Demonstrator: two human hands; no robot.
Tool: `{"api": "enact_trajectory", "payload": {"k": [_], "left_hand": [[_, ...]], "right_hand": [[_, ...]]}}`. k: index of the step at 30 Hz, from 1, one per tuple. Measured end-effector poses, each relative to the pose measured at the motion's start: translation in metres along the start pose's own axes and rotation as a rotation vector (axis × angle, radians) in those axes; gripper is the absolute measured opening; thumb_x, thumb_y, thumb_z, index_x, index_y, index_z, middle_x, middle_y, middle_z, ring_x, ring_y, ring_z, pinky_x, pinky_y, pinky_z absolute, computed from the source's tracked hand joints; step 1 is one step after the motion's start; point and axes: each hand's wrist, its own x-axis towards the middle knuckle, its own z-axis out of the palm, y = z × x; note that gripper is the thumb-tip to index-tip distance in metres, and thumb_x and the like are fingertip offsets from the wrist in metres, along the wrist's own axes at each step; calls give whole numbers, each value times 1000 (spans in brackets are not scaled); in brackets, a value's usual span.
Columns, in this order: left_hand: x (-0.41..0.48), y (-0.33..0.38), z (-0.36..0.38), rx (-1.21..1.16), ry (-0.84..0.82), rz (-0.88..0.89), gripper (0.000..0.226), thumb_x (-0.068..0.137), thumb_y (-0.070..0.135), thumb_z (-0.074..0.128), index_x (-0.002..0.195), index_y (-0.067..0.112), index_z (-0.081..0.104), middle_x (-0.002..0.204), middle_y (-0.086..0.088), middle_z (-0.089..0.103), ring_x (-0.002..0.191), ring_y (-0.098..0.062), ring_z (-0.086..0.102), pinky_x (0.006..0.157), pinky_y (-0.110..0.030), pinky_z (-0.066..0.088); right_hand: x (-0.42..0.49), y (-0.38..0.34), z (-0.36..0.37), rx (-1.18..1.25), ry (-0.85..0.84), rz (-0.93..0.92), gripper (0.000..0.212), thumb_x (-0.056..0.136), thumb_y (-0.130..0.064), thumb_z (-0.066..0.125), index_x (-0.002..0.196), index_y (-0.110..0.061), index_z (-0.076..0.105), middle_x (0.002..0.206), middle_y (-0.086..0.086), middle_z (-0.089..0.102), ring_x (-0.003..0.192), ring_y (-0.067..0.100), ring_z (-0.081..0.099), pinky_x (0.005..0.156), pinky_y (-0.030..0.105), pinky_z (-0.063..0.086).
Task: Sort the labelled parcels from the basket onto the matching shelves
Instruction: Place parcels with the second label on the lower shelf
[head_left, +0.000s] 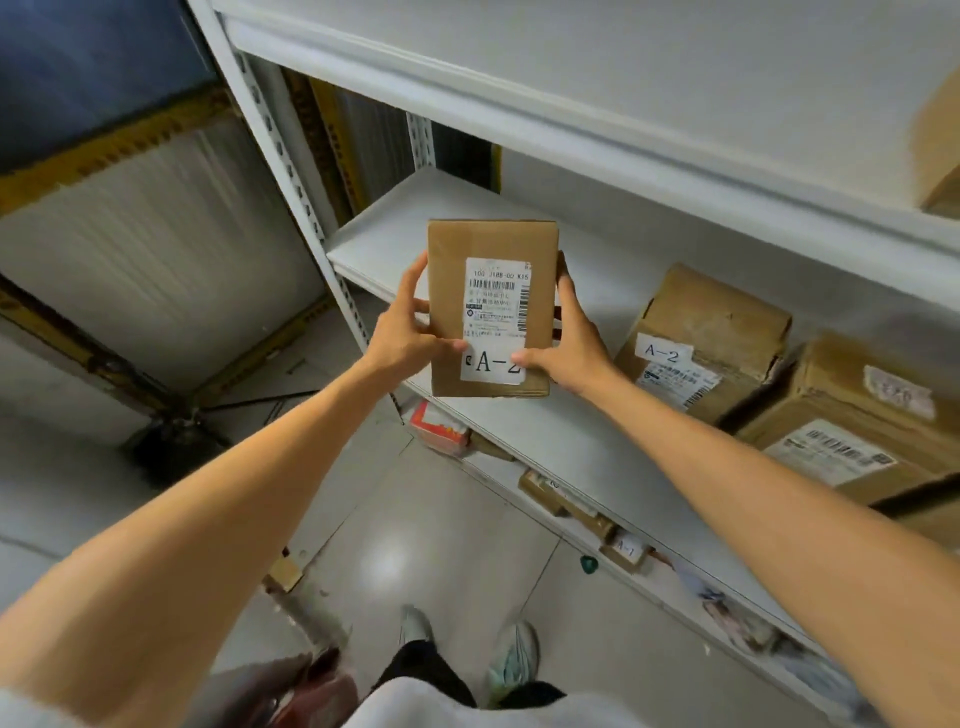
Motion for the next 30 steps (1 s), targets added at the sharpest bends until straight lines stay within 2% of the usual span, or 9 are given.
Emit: {"api": "enact_trajectory", "payload": {"k": [5, 8, 10, 15, 17, 20, 22, 27, 30], "left_hand": [[30, 7, 14, 36, -108, 55, 103, 76, 4, 77, 149, 37, 12, 112, 0, 49, 101, -13, 53, 83, -36, 53], [47, 9, 20, 20, -174, 24, 107, 77, 0, 75, 151, 34, 6, 128, -9, 47, 108, -22, 56, 90, -49, 51], [59, 7, 23, 26, -214, 8, 104, 76, -1, 75, 151, 30, 9, 136, -10, 46, 115, -28, 56, 92, -54, 49], [83, -6, 37, 40, -323, 63, 76, 76, -5, 71, 138, 17, 31, 116, -1, 54, 109, -22, 54, 89, -39, 51], [93, -14, 44, -2, -354, 70, 76, 75, -3, 72, 137, 18, 32, 123, -5, 48, 112, -23, 51, 90, -39, 51], [108, -25, 46, 17, -376, 93, 88, 75, 5, 75, 144, 25, 24, 128, -4, 32, 119, -25, 44, 86, -35, 51], [118, -28, 48, 32, -420, 144, 96, 73, 8, 76, 148, 28, 20, 129, -3, 33, 120, -26, 45, 87, -36, 52], [124, -25, 63, 33, -450, 161, 101, 71, 1, 79, 147, 29, 19, 138, -11, 33, 121, -29, 47, 96, -48, 50], [120, -29, 67, 62, -438, 174, 104, 68, 6, 82, 147, 25, 17, 134, -12, 30, 124, -33, 43, 101, -53, 45]], "right_hand": [[9, 13, -8, 3, 84, 74, 117, 76, -1, 76, 154, -25, -8, 144, 4, 45, 127, 19, 48, 103, 41, 46], [15, 19, -5, -26, 121, 137, 121, 76, 0, 76, 152, -20, -16, 148, 7, 39, 132, 23, 43, 106, 36, 40], [19, 25, 2, -23, 200, 186, 122, 74, 0, 77, 152, -19, -15, 149, 8, 36, 135, 24, 38, 110, 41, 38], [28, 33, 28, -94, 480, 211, 106, 80, 5, 69, 153, -16, -4, 147, 12, 27, 137, 26, 29, 112, 38, 34], [34, 38, 33, -106, 565, 224, 99, 82, 5, 65, 154, -20, 2, 143, 13, 31, 134, 27, 34, 108, 42, 40], [41, 47, 32, -74, 552, 268, 90, 82, -3, 68, 152, -24, 15, 133, 11, 46, 126, 25, 45, 105, 42, 43], [42, 51, 31, -7, 551, 275, 93, 79, -4, 72, 150, -23, 16, 135, 8, 51, 127, 23, 48, 105, 44, 44], [39, 53, 37, 45, 607, 382, 106, 80, -6, 71, 152, -15, -6, 147, 7, 39, 136, 20, 38, 110, 29, 31], [33, 52, 40, -2, 589, 389, 108, 83, -10, 70, 151, -14, -13, 152, 9, 29, 140, 22, 31, 114, 39, 31]]}}
